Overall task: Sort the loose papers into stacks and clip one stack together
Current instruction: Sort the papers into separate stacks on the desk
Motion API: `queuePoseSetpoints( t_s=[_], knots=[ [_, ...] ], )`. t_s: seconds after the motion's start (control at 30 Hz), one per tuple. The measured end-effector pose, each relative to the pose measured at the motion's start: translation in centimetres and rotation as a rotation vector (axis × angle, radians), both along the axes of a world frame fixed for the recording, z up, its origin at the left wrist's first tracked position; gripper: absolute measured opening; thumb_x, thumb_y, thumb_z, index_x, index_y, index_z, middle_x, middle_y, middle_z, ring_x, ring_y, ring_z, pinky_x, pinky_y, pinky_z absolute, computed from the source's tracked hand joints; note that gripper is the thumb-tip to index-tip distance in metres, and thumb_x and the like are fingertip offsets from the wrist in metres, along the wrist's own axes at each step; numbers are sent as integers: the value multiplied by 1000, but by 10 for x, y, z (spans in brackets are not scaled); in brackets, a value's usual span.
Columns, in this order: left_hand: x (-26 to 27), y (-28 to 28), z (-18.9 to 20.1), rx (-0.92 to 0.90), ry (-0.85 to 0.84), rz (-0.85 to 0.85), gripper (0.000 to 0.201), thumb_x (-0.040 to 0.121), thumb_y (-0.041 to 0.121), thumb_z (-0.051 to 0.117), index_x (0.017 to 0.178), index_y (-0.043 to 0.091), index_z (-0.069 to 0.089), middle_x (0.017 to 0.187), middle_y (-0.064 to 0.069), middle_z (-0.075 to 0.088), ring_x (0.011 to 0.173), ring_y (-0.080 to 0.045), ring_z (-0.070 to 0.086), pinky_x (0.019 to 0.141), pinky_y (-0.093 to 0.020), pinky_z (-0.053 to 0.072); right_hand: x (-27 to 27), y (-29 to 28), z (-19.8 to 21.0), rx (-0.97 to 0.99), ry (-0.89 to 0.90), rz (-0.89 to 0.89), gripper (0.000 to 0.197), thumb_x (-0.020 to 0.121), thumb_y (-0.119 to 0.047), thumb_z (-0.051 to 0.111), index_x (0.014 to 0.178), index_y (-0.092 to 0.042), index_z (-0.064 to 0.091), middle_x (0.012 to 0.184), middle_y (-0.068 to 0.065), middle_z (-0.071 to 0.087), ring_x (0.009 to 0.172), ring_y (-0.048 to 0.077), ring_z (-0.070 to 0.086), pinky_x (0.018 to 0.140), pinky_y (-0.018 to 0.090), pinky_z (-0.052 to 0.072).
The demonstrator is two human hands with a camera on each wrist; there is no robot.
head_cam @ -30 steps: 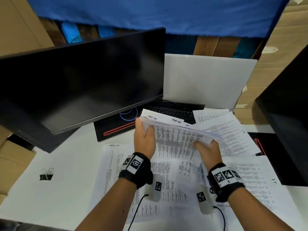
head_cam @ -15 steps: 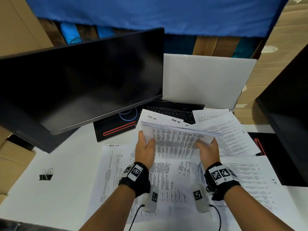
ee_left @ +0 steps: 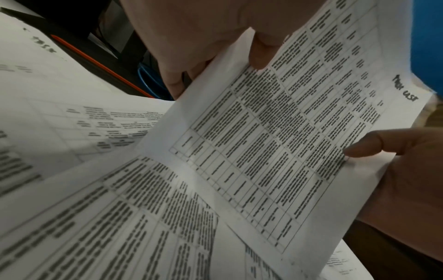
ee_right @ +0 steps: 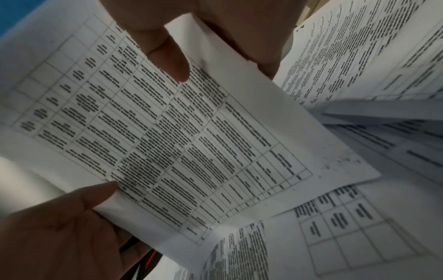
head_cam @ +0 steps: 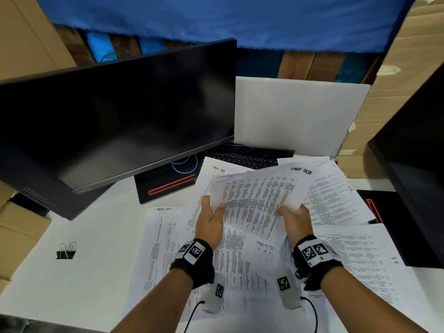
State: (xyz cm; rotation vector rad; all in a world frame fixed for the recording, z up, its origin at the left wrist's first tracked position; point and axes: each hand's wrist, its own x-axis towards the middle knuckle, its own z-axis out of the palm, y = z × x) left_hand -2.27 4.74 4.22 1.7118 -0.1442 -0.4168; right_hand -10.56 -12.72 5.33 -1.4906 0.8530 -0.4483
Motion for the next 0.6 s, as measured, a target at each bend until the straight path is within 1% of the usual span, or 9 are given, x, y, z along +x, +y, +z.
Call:
queuePoseSetpoints(
  t_s=[0.1, 0.13, 0.17, 0.23, 0.3, 0.37, 0.43, 0.53, 0.6],
  knots=[
    [7, 5, -2, 48, 25, -68, 19, 100, 19, 47, 119, 21, 47, 108, 4, 65, 97, -13, 63, 74, -20, 47, 2, -1, 3, -10, -10, 17, 13, 87, -12, 66, 76, -20, 66, 80, 5, 67, 78, 23, 63, 75, 31, 49],
    [11, 9, -5, 97, 8, -78, 19, 98, 17, 49, 117, 20, 49, 108, 3, 64, 96, -13, 63, 74, -20, 47, 2, -2, 5, -21, -27, 12, 12, 88, -14, 65, 78, -22, 66, 81, 5, 68, 77, 21, 64, 74, 30, 50],
    [16, 14, -9, 165, -4, -79, 19, 96, 14, 52, 115, 18, 49, 108, 2, 63, 95, -14, 61, 72, -19, 46, 2, -4, 8, -29, -51, -7, 12, 88, -14, 65, 81, -24, 66, 82, -1, 67, 77, 15, 63, 72, 26, 50],
    [24, 25, -22, 349, 22, -87, 17, 91, 11, 55, 106, 17, 51, 107, 1, 58, 95, -17, 58, 75, -21, 46, 0, -12, 14, -49, -93, -80, 12, 90, -13, 63, 93, -24, 64, 91, -10, 65, 82, 4, 60, 74, 18, 44],
    [25, 33, -34, 513, 98, -167, 13, 89, 18, 58, 101, 17, 54, 105, 1, 59, 96, -17, 57, 82, -26, 47, -3, -24, 18, -65, -93, -173, 21, 91, -15, 61, 111, -18, 62, 105, -4, 65, 93, 12, 60, 87, 24, 44],
    [17, 28, -41, 562, 171, -260, 18, 88, 29, 63, 102, 19, 58, 105, 1, 62, 95, -15, 60, 79, -25, 47, -7, -38, 17, -60, -84, -264, 33, 92, -17, 61, 125, -15, 58, 115, -1, 62, 105, 17, 58, 98, 32, 44],
    [6, 11, -43, 581, 194, -340, 23, 86, 37, 66, 99, 20, 58, 103, 2, 62, 93, -16, 62, 77, -27, 49, -14, -51, 15, -43, -89, -342, 37, 91, -17, 60, 128, -16, 57, 115, -2, 62, 108, 18, 58, 102, 35, 43],
    [-12, -19, -42, 683, 137, -427, 26, 84, 37, 68, 77, 21, 49, 77, 4, 53, 78, -19, 56, 73, -27, 47, -26, -63, 17, -51, -87, -400, 39, 90, -17, 61, 129, -15, 56, 119, -3, 61, 112, 19, 58, 106, 37, 41],
    [-18, -34, -44, 729, 131, -434, 27, 81, 38, 71, 84, 16, 54, 79, 1, 56, 76, -21, 56, 66, -25, 44, -34, -70, 18, -69, -95, -418, 39, 91, -16, 60, 130, -16, 55, 121, -4, 60, 112, 15, 56, 106, 34, 40]
  ],
)
